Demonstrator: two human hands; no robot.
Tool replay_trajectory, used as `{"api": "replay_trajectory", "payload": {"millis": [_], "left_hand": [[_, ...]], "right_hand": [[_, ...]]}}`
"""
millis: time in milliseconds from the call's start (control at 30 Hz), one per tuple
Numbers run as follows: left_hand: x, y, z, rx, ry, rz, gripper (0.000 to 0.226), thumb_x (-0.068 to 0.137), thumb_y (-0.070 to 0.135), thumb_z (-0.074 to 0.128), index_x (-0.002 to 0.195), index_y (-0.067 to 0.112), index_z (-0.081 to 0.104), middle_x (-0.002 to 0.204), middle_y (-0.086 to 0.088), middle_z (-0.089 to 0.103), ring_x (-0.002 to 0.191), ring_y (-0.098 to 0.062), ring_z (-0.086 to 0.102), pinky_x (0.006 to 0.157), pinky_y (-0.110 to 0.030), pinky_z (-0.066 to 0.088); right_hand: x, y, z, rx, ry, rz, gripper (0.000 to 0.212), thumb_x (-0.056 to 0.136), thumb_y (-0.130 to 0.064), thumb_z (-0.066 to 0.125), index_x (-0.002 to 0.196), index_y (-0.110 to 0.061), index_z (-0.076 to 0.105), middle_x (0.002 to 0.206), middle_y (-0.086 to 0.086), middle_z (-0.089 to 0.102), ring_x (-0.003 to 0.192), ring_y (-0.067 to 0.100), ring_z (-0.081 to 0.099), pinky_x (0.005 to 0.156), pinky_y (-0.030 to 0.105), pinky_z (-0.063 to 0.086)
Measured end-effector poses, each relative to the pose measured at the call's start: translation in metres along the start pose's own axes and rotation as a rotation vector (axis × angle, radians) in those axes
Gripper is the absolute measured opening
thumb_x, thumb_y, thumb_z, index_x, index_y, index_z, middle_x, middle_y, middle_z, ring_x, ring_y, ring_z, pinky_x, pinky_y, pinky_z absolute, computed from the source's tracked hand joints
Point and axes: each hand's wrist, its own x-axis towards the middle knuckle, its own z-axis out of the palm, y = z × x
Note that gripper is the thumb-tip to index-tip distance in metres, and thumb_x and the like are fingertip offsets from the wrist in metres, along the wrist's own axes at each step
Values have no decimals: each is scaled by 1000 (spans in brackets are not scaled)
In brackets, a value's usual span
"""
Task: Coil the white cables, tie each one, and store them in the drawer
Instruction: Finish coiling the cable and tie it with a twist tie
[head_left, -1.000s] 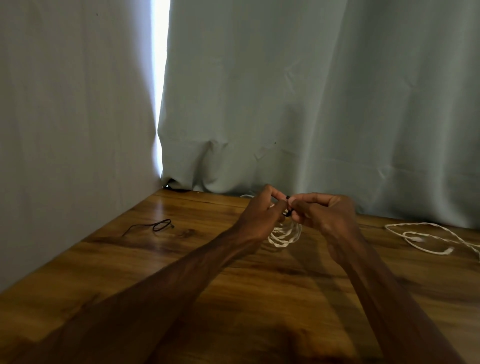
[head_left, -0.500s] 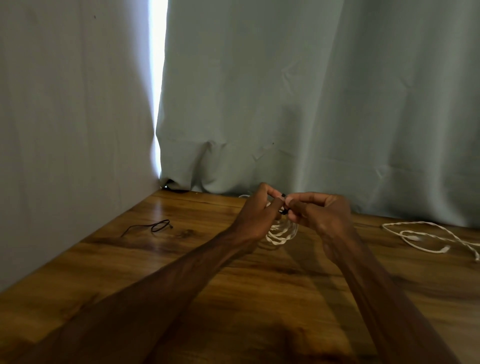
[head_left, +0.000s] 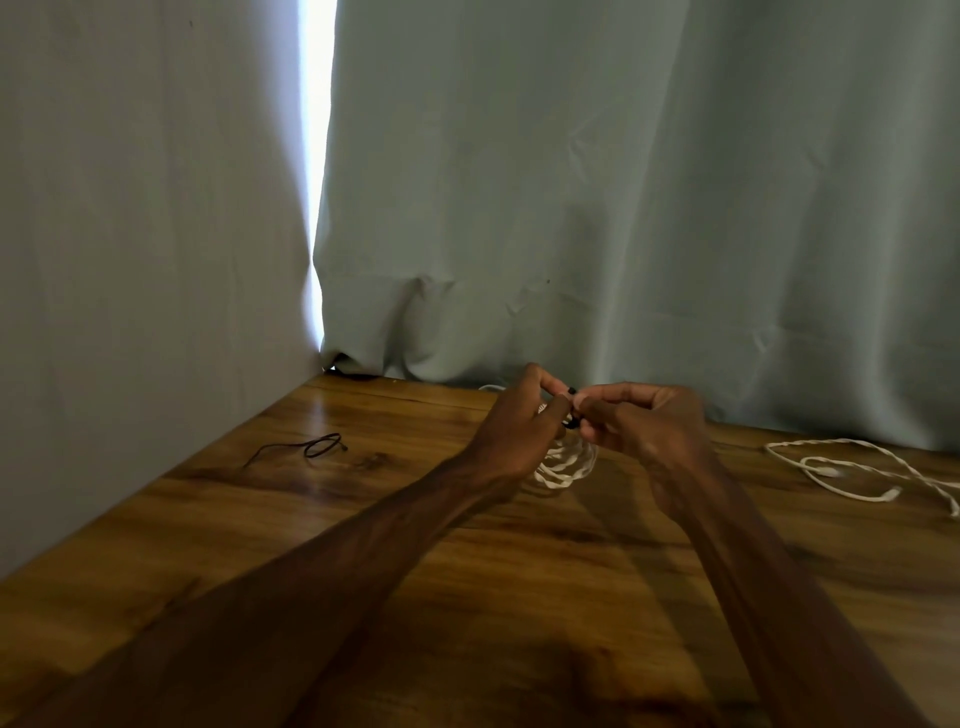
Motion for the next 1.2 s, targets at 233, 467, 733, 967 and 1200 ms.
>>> {"api": "replay_trajectory", "payload": {"millis": [233,467,733,967,1200], "left_hand": [[-1,-1,-2,24,-21,44,13,106,30,51,112,19,53,100,-8,70,89,-21,71,73,-41,59],[0,-2,-2,36,-16,74,11,106,30,51,109,19,53,94,-5,71,84,-17,71,65,-31,54],[3,-9,-11,173,-136,215,7,105,30,50,109,25,53,94,-1,72,85,-16,71,74,-50,59],[8,-6,-13,282,-150,326,11,103,24,54,110,16,54,90,-5,69,82,-15,66,73,-45,55],[9,-4,-16,211,-211,305,7,103,21,54,107,14,55,87,-1,70,76,-12,68,68,-42,57]], "right_hand": [[0,0,0,-11,-3,10,6,83,1,78,90,1,78,81,15,78,66,18,75,65,26,63],[0,3,1,18,12,-6,6,84,0,77,90,2,78,80,16,78,66,17,74,66,26,63],[3,3,-8,51,-80,67,18,83,-4,80,99,3,76,90,21,78,80,25,73,75,30,64],[7,0,-13,229,-116,184,14,82,3,77,96,4,76,87,14,78,77,16,75,74,23,63],[11,0,-20,184,-81,162,18,78,-2,80,96,1,78,90,11,79,78,15,73,73,24,61]]}}
